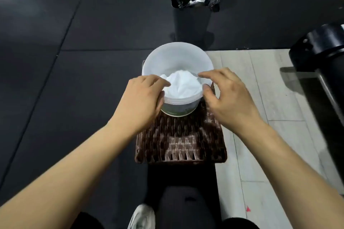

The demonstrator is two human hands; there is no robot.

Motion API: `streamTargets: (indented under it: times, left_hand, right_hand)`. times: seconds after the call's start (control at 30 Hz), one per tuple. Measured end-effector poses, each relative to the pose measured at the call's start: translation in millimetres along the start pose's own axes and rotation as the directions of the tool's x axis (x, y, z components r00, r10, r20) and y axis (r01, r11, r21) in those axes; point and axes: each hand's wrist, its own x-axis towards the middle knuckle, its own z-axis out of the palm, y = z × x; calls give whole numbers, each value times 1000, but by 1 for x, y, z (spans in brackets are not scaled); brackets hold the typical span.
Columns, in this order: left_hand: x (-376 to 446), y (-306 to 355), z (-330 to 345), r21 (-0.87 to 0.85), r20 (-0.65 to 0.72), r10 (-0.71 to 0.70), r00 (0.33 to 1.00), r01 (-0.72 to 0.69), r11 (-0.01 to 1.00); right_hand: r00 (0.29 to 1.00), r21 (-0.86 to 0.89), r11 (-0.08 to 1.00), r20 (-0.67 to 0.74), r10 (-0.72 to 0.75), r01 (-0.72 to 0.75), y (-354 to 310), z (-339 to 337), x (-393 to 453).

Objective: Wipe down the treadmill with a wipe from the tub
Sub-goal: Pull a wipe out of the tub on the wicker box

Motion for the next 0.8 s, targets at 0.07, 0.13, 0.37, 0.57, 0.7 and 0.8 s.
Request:
streamTargets:
  times: [0.07, 0.13, 0.37, 0.57, 0.7, 0.8]
  left_hand:
    - [8, -6, 8, 19, -31, 51, 998, -50, 999]
    - [21, -10, 10, 54, -2, 11, 1000, -11, 999]
    - [57, -9, 3, 86, 218, -129, 967, 113, 990]
    - [88, 3, 8, 117, 573, -212, 792, 177, 977]
    - [92, 4, 17, 74, 570, -173, 803, 159, 984]
    - [87, -2, 20, 42, 428, -184, 885, 184, 982]
  right_hand:
    - [999, -44, 998, -15, -45, 44, 7, 12, 10]
    - [996, -97, 992, 4, -84, 84, 13, 22, 23]
    - [987, -121, 982, -52, -152, 145, 31, 41, 44]
    - [991, 60, 991, -73, -111, 116, 40, 47, 46]
    - [995, 78, 994, -63, -76, 81, 43, 49, 43]
    - [996, 50, 996, -51, -73, 76, 44, 49, 42]
